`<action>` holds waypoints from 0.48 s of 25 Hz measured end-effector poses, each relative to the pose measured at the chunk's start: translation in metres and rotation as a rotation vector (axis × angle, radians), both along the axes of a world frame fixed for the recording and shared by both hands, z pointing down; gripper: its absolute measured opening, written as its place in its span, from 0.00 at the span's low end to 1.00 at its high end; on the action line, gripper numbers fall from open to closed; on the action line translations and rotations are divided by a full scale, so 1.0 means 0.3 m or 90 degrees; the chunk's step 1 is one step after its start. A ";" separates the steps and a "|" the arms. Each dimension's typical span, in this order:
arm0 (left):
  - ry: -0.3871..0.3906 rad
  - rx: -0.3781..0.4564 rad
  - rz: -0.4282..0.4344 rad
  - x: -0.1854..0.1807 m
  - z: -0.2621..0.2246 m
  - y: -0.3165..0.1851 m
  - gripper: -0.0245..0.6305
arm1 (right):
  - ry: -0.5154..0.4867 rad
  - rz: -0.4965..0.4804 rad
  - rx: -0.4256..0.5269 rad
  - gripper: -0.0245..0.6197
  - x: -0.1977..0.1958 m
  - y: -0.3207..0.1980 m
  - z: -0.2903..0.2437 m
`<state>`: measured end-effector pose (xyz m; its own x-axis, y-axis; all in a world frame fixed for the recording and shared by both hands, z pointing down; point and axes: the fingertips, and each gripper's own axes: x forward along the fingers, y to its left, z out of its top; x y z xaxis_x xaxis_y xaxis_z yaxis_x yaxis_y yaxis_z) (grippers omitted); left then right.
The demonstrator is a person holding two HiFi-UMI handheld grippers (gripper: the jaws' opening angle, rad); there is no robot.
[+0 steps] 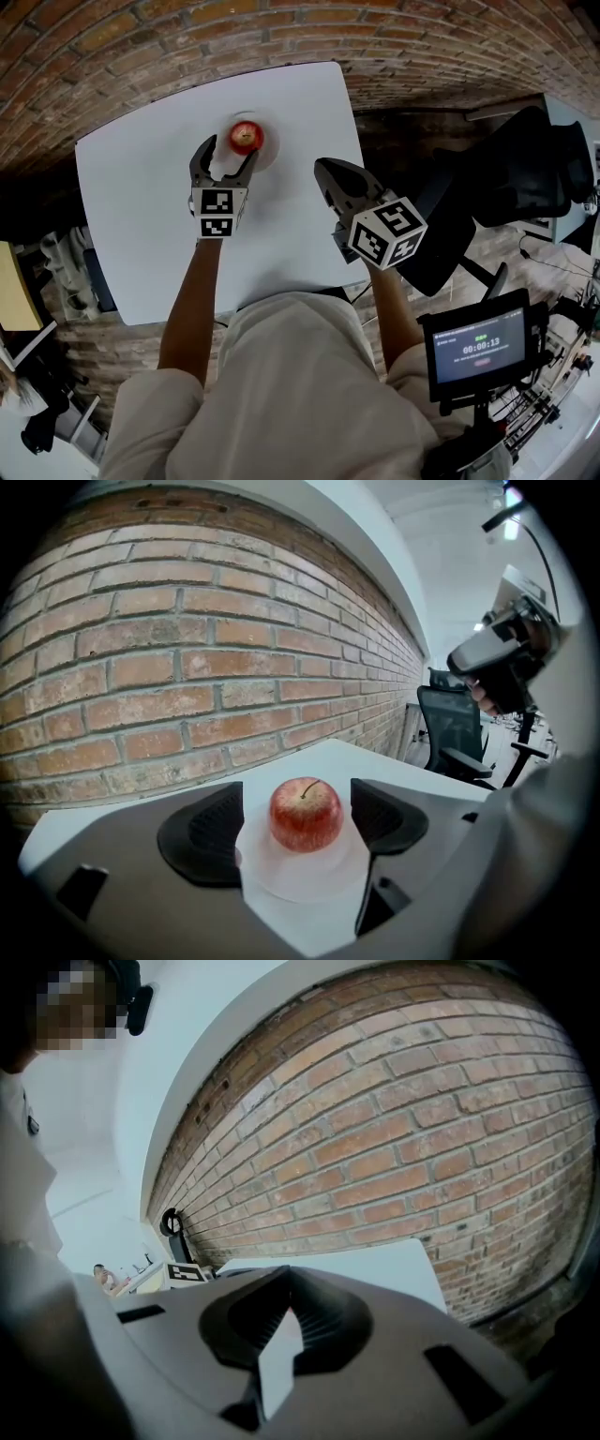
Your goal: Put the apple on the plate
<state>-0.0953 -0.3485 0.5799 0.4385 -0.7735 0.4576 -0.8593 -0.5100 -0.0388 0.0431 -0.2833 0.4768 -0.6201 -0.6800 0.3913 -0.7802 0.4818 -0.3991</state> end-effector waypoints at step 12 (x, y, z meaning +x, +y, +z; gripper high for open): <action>0.040 0.012 -0.008 -0.031 -0.119 0.070 0.43 | 0.000 -0.022 0.044 0.05 -0.040 0.010 -0.100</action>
<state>-0.1046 -0.3274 0.5442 0.4559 -0.7879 0.4141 -0.8669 -0.4984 0.0060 0.0312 -0.2803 0.4467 -0.6433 -0.6840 0.3439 -0.7629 0.5347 -0.3636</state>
